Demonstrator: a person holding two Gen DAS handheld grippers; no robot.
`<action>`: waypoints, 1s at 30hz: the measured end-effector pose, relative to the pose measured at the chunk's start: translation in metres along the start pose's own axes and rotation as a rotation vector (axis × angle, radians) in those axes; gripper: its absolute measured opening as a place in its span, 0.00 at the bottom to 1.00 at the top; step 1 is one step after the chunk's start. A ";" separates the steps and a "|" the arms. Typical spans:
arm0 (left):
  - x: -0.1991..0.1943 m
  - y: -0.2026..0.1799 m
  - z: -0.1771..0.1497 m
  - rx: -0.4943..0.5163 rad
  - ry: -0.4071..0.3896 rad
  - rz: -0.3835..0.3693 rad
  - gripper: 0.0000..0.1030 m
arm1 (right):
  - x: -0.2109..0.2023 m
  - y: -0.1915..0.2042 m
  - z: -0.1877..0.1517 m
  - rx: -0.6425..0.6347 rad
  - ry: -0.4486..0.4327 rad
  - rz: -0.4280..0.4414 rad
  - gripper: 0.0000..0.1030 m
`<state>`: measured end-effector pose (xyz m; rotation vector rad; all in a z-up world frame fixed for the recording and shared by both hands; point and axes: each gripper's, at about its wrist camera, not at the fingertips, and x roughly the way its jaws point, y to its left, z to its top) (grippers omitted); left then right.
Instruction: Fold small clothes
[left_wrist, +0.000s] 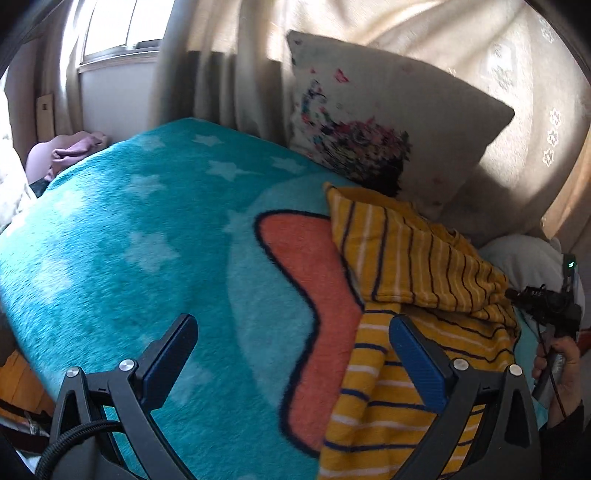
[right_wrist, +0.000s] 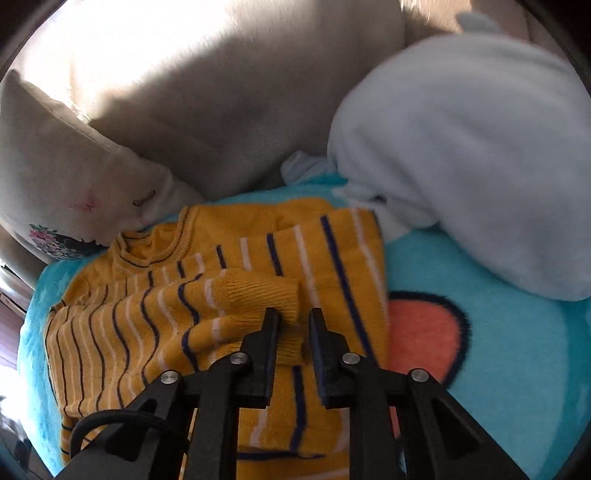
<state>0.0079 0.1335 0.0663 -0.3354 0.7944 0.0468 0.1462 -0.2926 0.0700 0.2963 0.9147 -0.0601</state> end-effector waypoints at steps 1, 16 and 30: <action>0.008 -0.006 0.002 0.018 0.008 0.003 1.00 | -0.005 -0.002 0.000 -0.001 -0.014 0.011 0.19; 0.087 -0.054 0.008 0.143 0.177 -0.019 0.28 | -0.010 0.117 -0.013 -0.276 0.022 0.402 0.60; 0.075 -0.034 0.002 0.041 0.095 0.035 0.02 | 0.047 0.316 -0.038 -0.816 0.114 0.446 0.72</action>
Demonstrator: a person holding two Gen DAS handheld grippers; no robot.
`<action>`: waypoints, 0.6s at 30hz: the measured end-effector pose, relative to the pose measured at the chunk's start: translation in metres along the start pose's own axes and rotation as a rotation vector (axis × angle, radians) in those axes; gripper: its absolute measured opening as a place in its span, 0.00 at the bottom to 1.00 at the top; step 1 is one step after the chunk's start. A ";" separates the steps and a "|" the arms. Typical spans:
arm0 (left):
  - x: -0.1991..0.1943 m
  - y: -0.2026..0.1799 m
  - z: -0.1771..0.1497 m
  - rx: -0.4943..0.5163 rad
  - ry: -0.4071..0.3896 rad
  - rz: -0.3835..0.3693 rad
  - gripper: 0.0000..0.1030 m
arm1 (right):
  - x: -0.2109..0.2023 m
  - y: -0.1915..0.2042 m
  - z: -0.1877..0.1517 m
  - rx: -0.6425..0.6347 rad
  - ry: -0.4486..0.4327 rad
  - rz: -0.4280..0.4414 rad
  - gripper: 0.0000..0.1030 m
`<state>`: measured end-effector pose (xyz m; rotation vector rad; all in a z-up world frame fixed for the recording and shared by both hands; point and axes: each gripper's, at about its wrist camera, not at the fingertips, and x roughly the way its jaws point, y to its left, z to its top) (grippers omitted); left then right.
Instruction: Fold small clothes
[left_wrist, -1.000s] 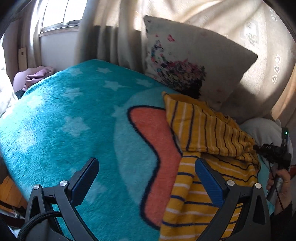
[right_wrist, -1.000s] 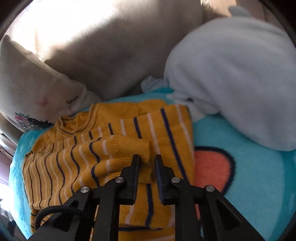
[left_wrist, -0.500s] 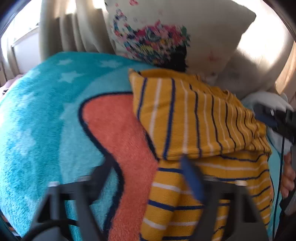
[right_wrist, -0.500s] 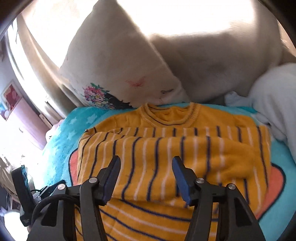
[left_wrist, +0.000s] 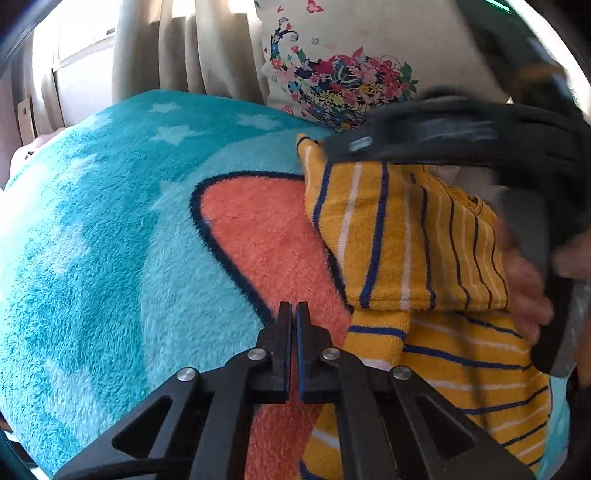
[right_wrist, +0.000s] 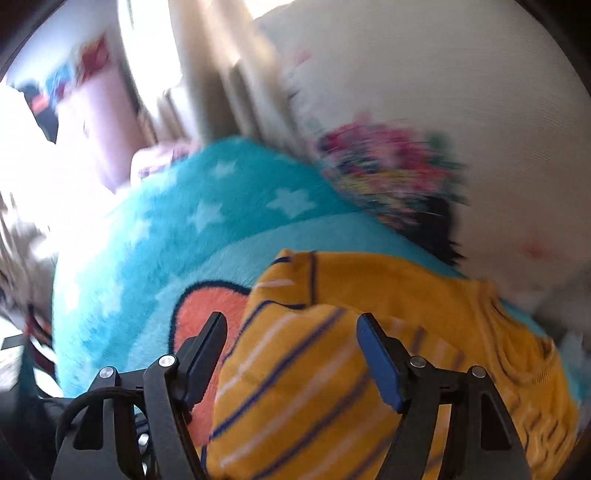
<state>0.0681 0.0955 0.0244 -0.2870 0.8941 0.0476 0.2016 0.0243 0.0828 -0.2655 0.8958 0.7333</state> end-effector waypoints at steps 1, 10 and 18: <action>0.000 0.001 0.001 -0.002 0.000 -0.004 0.02 | 0.009 0.008 0.002 -0.040 0.024 -0.009 0.65; -0.004 0.006 -0.002 -0.024 -0.003 -0.034 0.02 | -0.024 -0.048 0.011 0.232 -0.145 -0.164 0.06; -0.001 0.007 0.000 -0.027 -0.003 -0.032 0.02 | -0.011 -0.091 -0.030 0.341 0.010 -0.199 0.18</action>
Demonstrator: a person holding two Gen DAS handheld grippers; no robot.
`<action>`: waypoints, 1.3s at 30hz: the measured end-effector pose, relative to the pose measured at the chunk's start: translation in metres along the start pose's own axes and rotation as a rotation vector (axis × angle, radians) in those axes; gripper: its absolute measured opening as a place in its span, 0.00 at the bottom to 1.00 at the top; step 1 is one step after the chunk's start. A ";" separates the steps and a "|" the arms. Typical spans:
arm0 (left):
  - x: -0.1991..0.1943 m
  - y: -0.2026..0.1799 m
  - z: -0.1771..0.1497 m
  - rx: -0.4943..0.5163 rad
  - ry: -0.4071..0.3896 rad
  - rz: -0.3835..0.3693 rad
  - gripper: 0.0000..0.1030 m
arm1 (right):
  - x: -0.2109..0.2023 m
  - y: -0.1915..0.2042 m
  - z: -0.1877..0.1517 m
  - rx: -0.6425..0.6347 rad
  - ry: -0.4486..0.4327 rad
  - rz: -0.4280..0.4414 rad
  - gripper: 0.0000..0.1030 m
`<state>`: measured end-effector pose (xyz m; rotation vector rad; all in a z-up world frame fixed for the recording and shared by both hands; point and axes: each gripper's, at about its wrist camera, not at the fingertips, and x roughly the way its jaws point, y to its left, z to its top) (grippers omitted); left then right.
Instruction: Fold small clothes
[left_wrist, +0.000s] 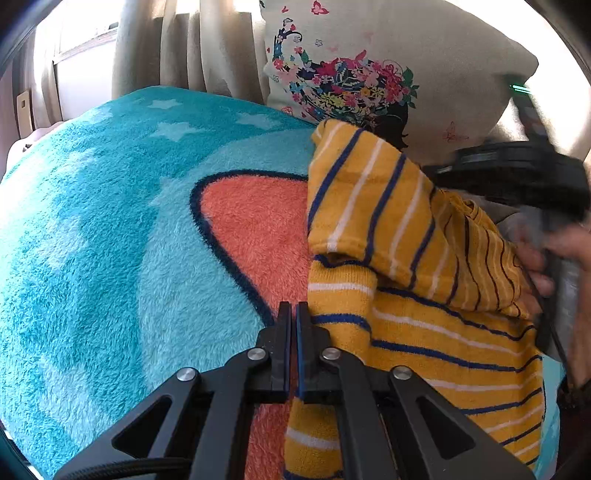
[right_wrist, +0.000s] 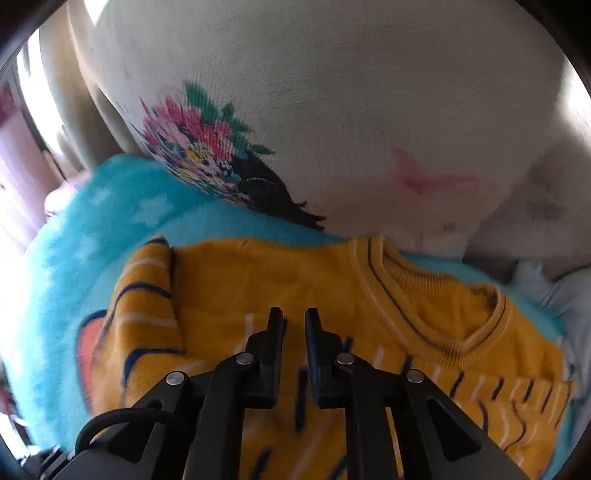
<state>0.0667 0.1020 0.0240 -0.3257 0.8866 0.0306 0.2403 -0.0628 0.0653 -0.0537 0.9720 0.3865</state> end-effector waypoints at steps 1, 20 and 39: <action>0.000 0.000 0.000 0.000 0.000 0.001 0.02 | -0.018 -0.012 -0.004 0.035 -0.036 0.052 0.25; 0.000 -0.005 0.000 0.024 -0.003 0.046 0.03 | -0.089 -0.200 -0.129 0.403 -0.141 0.034 0.31; 0.002 -0.012 -0.002 0.057 -0.006 0.085 0.07 | -0.156 -0.198 -0.157 0.368 -0.238 -0.311 0.34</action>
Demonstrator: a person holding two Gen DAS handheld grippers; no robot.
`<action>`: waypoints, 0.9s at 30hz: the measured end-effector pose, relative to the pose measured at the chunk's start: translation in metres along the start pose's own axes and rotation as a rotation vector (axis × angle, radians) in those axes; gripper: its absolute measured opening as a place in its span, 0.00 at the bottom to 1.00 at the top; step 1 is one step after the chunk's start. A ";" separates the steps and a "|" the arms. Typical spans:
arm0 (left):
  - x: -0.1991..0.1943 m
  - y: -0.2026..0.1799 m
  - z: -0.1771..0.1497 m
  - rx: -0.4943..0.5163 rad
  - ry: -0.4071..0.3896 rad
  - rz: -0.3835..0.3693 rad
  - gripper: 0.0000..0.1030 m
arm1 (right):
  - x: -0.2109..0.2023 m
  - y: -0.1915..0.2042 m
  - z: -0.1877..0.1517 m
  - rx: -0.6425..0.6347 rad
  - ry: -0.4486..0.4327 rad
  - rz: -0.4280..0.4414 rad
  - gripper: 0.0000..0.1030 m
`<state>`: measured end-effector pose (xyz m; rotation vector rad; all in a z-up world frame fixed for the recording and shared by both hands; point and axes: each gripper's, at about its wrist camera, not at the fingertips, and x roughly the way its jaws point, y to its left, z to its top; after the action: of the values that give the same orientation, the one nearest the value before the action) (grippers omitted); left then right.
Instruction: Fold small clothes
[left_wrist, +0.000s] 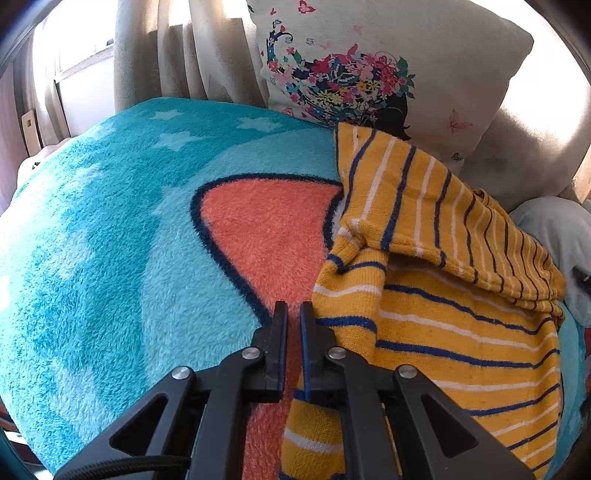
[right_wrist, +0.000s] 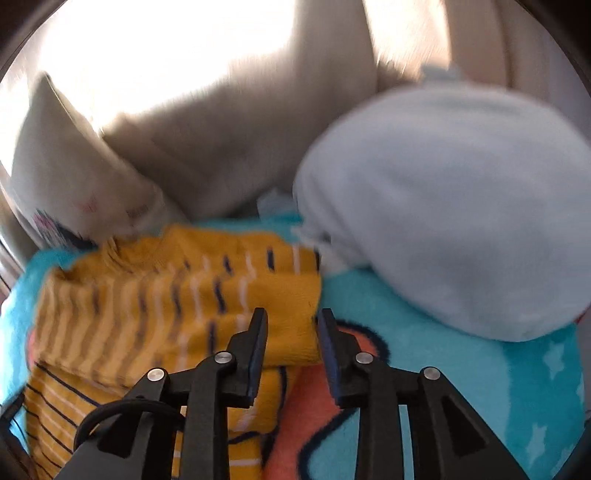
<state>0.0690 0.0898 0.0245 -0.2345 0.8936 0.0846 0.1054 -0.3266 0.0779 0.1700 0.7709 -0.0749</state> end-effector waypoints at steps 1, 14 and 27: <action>0.000 -0.001 0.000 0.006 0.000 0.004 0.08 | -0.009 0.002 0.002 0.012 -0.019 0.015 0.38; 0.002 -0.005 -0.002 0.022 -0.001 -0.007 0.15 | 0.028 0.027 -0.027 0.159 0.154 0.314 0.59; -0.004 -0.004 -0.007 0.032 -0.012 0.007 0.34 | -0.100 -0.010 -0.145 0.258 -0.025 0.324 0.64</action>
<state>0.0623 0.0847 0.0240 -0.2007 0.8832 0.0783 -0.0667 -0.3098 0.0445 0.5353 0.6985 0.1312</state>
